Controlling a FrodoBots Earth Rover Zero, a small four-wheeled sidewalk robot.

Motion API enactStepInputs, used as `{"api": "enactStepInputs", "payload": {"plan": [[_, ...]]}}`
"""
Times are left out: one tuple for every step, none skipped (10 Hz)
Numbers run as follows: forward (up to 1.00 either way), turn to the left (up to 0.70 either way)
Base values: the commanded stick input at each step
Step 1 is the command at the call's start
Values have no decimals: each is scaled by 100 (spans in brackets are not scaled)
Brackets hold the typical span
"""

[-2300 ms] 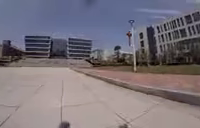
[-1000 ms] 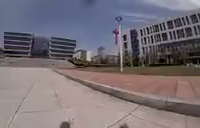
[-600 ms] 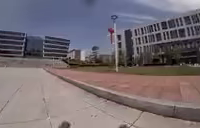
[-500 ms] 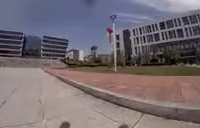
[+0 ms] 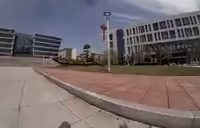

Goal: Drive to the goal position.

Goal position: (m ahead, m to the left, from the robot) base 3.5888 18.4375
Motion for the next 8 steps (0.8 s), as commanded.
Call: {"api": "enactStepInputs", "payload": {"plan": [[0, 70], [0, 70], [0, 70], [0, 70], [0, 70], [0, 70], [0, 70], [0, 70]]}}
